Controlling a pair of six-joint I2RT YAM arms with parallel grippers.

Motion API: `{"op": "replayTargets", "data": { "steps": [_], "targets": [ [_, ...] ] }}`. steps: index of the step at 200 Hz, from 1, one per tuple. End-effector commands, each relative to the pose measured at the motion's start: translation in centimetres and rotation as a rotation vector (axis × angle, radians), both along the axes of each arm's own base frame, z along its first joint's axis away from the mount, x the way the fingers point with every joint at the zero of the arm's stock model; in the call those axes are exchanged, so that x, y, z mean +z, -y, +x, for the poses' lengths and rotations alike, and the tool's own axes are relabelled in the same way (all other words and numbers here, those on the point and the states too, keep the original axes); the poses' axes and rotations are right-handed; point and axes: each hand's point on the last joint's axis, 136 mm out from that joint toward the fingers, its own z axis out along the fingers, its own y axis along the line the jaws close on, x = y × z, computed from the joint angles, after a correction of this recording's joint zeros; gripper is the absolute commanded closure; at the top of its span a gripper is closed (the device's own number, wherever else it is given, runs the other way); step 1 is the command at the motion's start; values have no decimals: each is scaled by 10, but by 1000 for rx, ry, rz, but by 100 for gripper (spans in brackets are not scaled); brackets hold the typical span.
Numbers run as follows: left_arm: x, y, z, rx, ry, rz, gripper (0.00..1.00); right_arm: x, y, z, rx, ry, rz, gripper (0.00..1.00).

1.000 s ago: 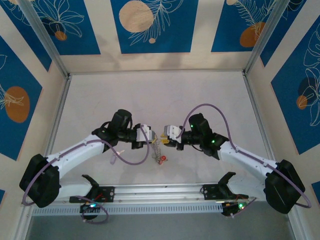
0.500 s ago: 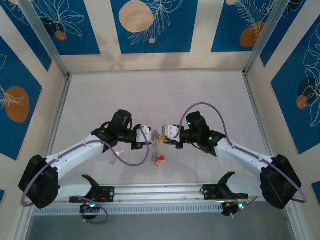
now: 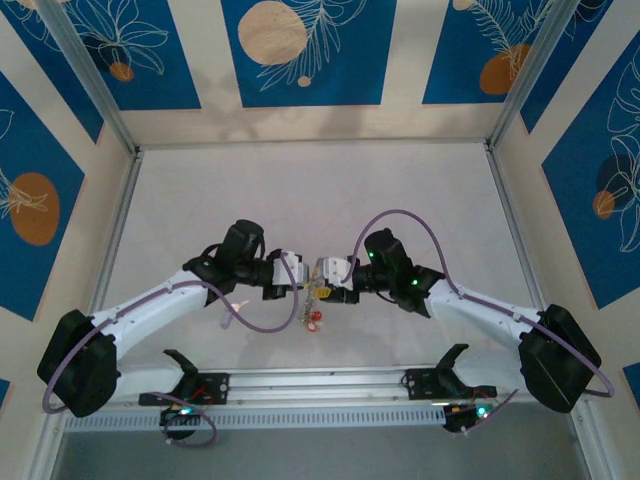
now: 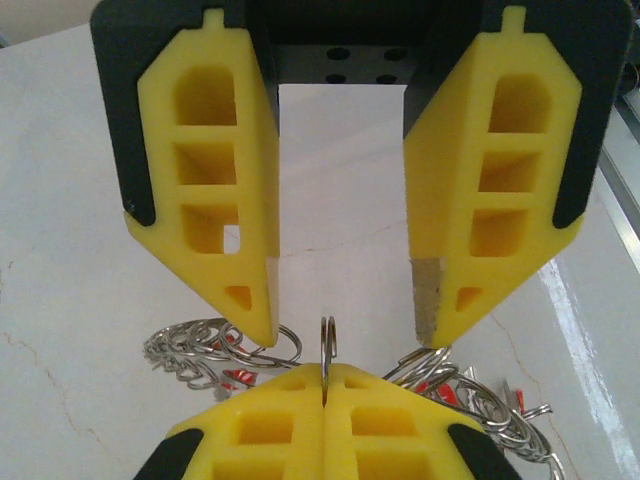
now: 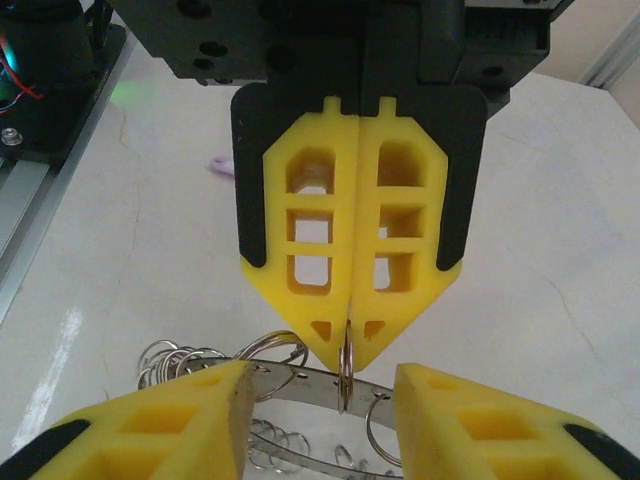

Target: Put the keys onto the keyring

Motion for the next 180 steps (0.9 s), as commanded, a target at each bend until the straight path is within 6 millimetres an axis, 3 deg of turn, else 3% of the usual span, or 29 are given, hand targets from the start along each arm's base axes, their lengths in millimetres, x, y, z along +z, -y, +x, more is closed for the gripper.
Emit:
{"op": "replayTargets", "data": {
  "steps": [1,49,125,180],
  "targets": [
    [26,9,-3,-36,46,-73,100,-6,0,-1,-13,-23,9,56],
    [27,8,-4,-40,46,-76,100,-4,6,5,-41,-69,44,73],
    [30,10,-6,-38,40,-105,100,-5,-4,4,-22,-77,68,74],
    [29,10,-8,-40,36,-109,100,-1,-4,3,-22,-54,93,90]
  ]
}}
